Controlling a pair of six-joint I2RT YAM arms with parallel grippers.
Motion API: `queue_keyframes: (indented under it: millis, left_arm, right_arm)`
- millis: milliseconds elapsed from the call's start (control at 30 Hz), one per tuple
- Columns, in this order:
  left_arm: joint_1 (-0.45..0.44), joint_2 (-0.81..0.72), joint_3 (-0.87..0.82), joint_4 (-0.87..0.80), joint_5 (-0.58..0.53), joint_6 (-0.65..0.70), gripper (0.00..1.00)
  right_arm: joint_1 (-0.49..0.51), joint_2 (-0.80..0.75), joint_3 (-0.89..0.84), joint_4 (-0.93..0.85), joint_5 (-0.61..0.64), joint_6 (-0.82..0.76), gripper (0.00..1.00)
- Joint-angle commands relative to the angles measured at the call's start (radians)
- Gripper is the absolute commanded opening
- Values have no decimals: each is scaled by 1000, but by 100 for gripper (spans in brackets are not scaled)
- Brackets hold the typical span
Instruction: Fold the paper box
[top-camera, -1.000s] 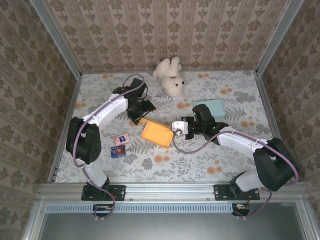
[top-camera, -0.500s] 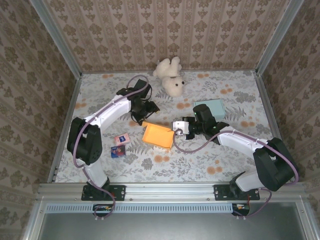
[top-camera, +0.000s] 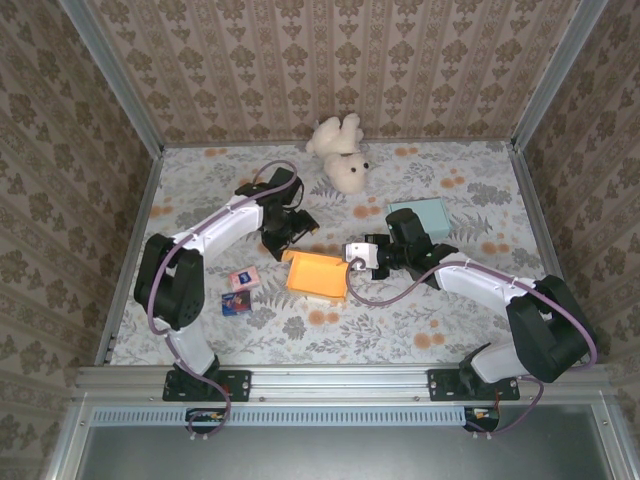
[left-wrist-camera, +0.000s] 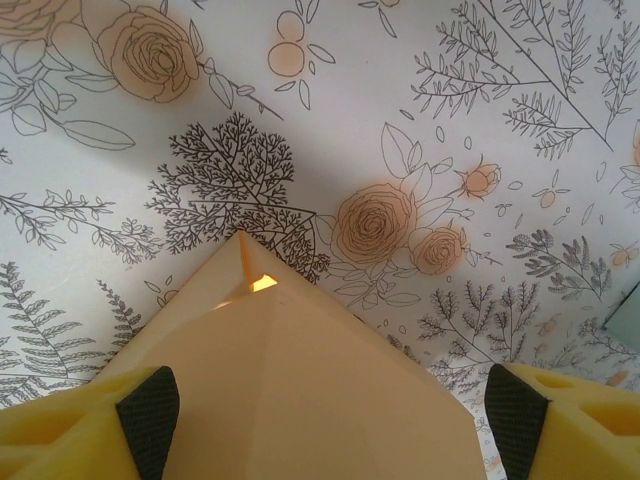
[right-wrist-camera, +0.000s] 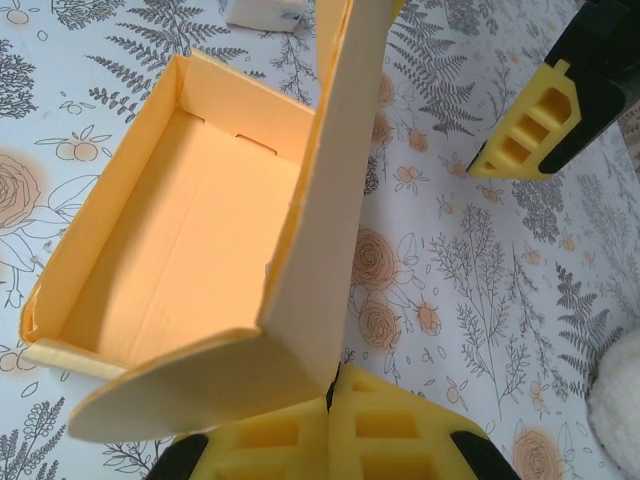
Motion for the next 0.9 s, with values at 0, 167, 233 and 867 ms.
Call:
queue_keyframes:
  millis: [0,167,233,867]
  left_arm:
    - [-5,-37,-18,0,23,-28,84]
    - [-17,-40,-26,7,28,-45,83]
    - [-23,-44,-35,15,29,-60,83]
    - [-99,-61,-31,37,7,-217,79]
  right_arm:
    - [4,-18,11,0,-18,7,0]
    - [4,-18,11,0,-18,9,0]
    - [4,-18,11,-1,-17,9,0]
    - [30,-18,-2,22,-17,30,0]
